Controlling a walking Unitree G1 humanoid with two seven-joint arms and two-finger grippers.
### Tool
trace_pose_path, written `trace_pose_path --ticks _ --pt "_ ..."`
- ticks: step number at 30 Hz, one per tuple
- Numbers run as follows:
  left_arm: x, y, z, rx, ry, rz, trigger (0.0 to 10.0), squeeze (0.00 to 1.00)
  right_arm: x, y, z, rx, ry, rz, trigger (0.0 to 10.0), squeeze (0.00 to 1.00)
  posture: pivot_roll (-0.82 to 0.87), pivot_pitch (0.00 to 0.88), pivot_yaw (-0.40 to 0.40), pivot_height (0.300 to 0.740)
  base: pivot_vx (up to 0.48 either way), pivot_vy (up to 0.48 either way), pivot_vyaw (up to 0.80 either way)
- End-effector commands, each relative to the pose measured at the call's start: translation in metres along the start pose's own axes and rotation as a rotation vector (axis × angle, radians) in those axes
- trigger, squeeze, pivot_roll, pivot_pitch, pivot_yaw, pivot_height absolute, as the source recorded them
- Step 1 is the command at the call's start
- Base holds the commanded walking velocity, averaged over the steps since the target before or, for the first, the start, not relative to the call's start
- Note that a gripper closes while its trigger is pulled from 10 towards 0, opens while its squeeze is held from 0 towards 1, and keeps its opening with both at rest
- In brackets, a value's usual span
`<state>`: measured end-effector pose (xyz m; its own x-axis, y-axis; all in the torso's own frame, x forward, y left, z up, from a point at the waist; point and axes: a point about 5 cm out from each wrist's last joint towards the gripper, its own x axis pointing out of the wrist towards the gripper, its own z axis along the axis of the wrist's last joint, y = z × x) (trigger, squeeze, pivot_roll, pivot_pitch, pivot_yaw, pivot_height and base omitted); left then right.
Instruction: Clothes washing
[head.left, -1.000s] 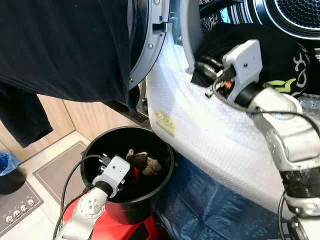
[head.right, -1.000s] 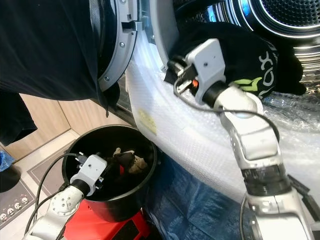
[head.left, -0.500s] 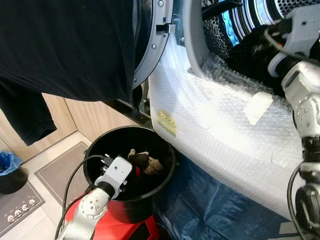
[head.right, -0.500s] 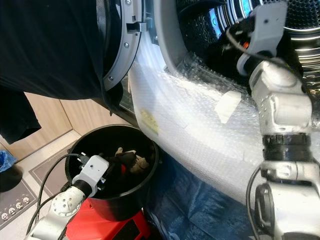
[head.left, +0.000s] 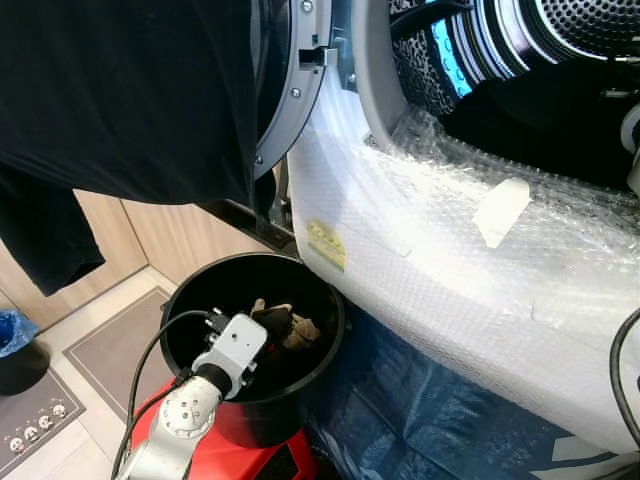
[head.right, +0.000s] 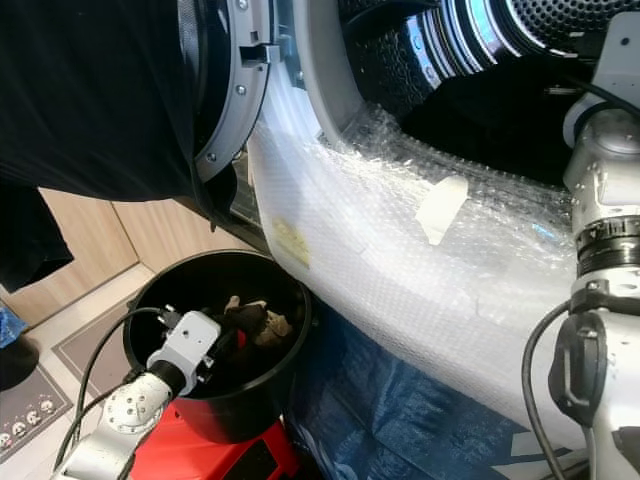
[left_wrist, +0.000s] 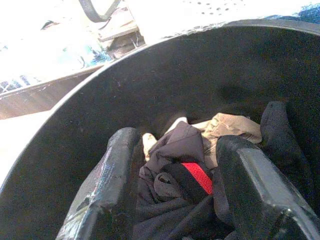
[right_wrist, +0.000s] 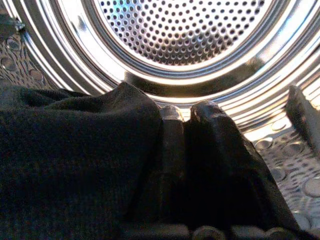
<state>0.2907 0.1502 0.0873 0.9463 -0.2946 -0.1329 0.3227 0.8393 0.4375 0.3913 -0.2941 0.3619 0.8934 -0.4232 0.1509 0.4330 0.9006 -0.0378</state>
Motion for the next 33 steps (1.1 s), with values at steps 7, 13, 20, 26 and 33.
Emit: trace_pose_path --ticks 7,13,20,26,33 --pt "0.000 -0.001 0.003 0.013 -0.005 -0.019 10.0 0.00 -0.002 0.035 0.021 0.094 -0.043 0.171 10.0 0.00 0.15 0.041 0.003 0.740 0.000 0.000 0.00" --pt "0.002 0.001 0.004 0.014 -0.005 -0.023 10.0 0.00 -0.007 0.069 0.031 0.118 -0.049 0.268 10.0 0.00 0.15 0.036 0.008 0.740 0.000 0.000 0.00" --pt "0.003 0.003 0.005 0.020 -0.006 -0.028 10.0 0.00 -0.010 0.083 0.039 0.063 -0.072 0.266 10.0 0.00 0.15 0.028 0.014 0.740 0.000 0.000 0.00" --pt "0.004 0.000 0.003 0.035 0.015 -0.068 10.0 0.00 -0.009 0.087 0.027 0.018 -0.029 0.217 10.0 0.00 0.14 0.022 0.018 0.740 0.000 0.000 0.00" --pt "0.004 -0.002 0.002 0.030 0.021 -0.076 10.0 0.00 -0.007 0.081 0.013 0.011 0.012 0.186 10.0 0.00 0.14 0.024 0.018 0.740 0.000 0.000 0.00"
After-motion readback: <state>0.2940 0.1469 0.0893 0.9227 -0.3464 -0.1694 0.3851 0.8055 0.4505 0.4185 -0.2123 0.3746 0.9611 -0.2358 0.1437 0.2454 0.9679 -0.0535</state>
